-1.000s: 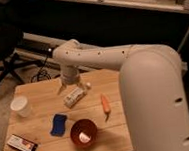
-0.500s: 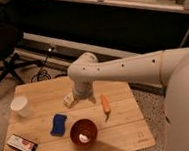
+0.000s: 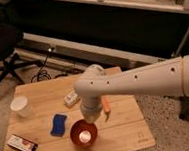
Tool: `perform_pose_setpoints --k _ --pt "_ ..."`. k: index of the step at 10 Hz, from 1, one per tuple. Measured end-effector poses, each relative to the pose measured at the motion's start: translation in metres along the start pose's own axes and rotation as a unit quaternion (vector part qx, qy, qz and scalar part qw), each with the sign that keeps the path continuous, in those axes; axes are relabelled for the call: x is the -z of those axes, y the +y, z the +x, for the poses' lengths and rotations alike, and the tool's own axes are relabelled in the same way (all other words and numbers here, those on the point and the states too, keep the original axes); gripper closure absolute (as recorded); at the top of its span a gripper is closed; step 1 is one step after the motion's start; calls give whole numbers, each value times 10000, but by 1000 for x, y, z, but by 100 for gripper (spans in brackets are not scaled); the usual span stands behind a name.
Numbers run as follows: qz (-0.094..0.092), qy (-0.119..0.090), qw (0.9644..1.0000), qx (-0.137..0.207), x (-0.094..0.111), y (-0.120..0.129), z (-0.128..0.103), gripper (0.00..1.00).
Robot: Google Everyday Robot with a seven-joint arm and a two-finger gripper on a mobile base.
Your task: Push the ceramic bowl across the table
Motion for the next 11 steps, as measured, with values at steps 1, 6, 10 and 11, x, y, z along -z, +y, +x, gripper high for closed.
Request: perform_pose_setpoints --k 1,6,10,11 --pt "1 215 9998 48 -9 4 16 98" --pt "-188 1124 9928 376 -48 22 70 100" --pt "-339 1682 9841 450 -75 22 104 100" --pt "-339 1798 9820 473 -90 22 103 100"
